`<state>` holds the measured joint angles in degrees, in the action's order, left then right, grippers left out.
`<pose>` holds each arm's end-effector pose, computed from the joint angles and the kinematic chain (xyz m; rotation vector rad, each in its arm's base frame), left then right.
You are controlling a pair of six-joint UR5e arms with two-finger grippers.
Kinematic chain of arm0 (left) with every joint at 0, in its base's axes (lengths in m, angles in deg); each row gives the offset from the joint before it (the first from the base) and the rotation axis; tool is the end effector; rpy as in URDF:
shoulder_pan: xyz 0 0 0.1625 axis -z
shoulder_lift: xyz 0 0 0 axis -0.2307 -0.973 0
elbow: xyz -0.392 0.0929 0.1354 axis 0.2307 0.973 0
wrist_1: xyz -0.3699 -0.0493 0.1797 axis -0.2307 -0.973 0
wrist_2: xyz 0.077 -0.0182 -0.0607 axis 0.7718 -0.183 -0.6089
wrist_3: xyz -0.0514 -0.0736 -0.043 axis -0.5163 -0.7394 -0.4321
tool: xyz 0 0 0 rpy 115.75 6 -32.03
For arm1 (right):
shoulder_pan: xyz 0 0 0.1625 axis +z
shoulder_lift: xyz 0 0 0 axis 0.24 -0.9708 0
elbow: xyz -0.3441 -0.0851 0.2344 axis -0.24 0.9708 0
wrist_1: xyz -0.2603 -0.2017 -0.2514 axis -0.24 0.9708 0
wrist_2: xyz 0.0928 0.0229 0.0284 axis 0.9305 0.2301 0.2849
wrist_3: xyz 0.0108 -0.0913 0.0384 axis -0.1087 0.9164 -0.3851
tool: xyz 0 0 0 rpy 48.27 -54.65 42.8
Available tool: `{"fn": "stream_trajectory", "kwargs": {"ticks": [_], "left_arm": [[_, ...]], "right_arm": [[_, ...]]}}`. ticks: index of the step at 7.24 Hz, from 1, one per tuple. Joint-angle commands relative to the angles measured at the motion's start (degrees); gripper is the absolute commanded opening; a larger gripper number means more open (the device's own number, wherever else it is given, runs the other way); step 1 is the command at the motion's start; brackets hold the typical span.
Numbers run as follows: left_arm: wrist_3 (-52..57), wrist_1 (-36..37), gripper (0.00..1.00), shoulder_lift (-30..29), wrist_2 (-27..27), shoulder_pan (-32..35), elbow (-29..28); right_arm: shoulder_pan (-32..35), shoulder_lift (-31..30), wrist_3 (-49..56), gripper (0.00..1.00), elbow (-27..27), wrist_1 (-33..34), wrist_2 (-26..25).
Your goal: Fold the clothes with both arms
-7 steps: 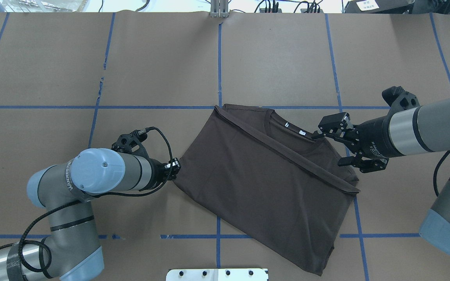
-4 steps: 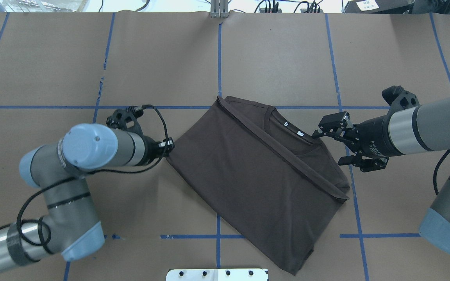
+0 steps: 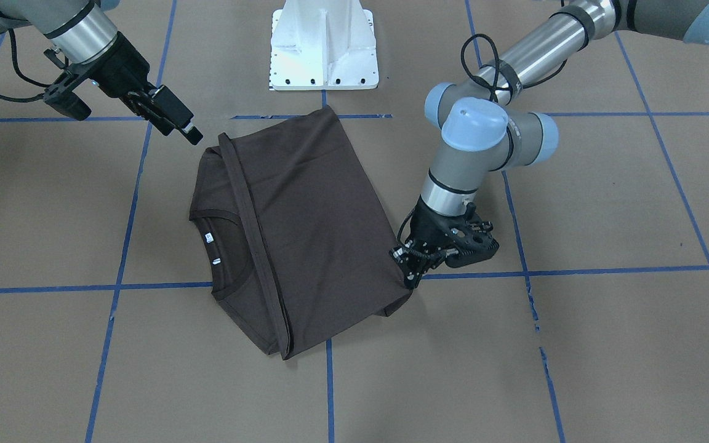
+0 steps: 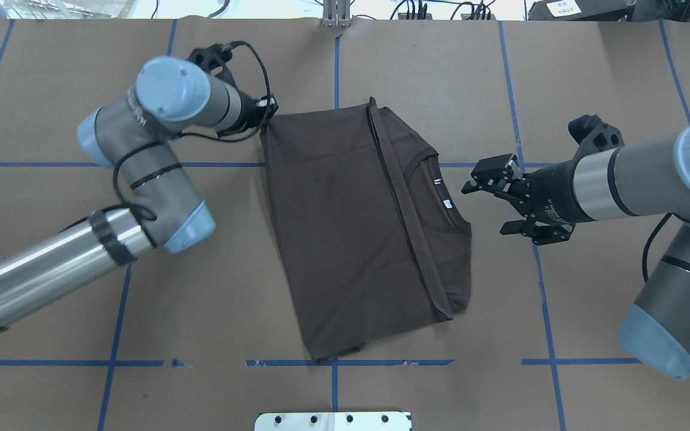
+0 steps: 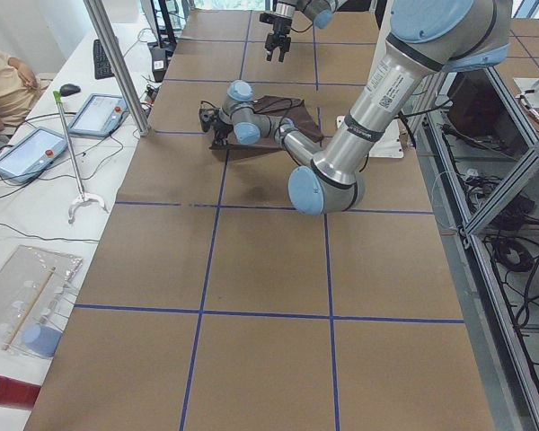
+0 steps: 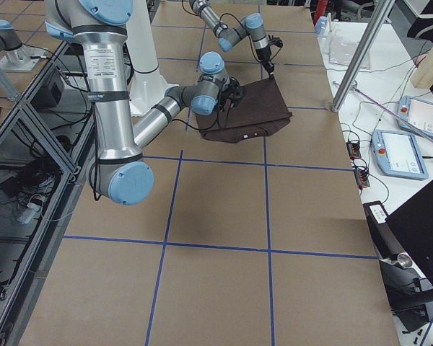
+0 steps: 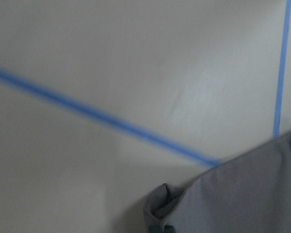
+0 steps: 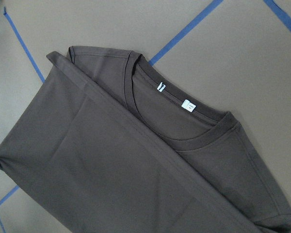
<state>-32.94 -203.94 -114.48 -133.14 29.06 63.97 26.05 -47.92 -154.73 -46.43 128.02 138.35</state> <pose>0.4966 -0.6103 0.2657 0.2565 1.0375 -0.5317 -0.3193 -0.3872 0.2827 -0.1657 -1.2222 0.6447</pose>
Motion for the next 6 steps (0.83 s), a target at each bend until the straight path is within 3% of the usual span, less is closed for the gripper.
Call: {"fn": "stream_trajectory", "kwargs": {"ticks": [1, 2, 3, 4, 5, 6], "left_arm": [[1.3, -7.6, 0.00, -9.4, -0.5, 2.2, -16.2], [1.1, -8.7, 0.00, -10.1, -0.5, 2.2, -17.1], [0.8, -9.0, 0.00, -11.7, -0.5, 2.5, -18.4], [1.4, -8.7, 0.62, -11.7, -0.5, 2.5, -18.4], [1.4, -7.3, 0.75, -11.1, -1.2, 2.9, -16.6], [1.3, -5.7, 0.75, -9.4, -3.1, 3.0, -12.9]], "right_arm": [[-0.7, 3.0, 0.0, 1.00, 2.0, 0.2, -2.0], [-4.0, 4.5, 0.0, 1.00, 3.6, 0.4, -8.8], [-6.3, 7.9, 1.1, 1.00, 6.4, 4.6, -12.2], [-8.7, 13.7, 5.1, 1.00, 9.2, 13.3, -14.1], [-13.3, 15.8, 10.8, 1.00, 9.5, 19.8, -19.5], [-16.6, 16.4, 16.4, 1.00, 9.6, 23.8, -22.4]]}}
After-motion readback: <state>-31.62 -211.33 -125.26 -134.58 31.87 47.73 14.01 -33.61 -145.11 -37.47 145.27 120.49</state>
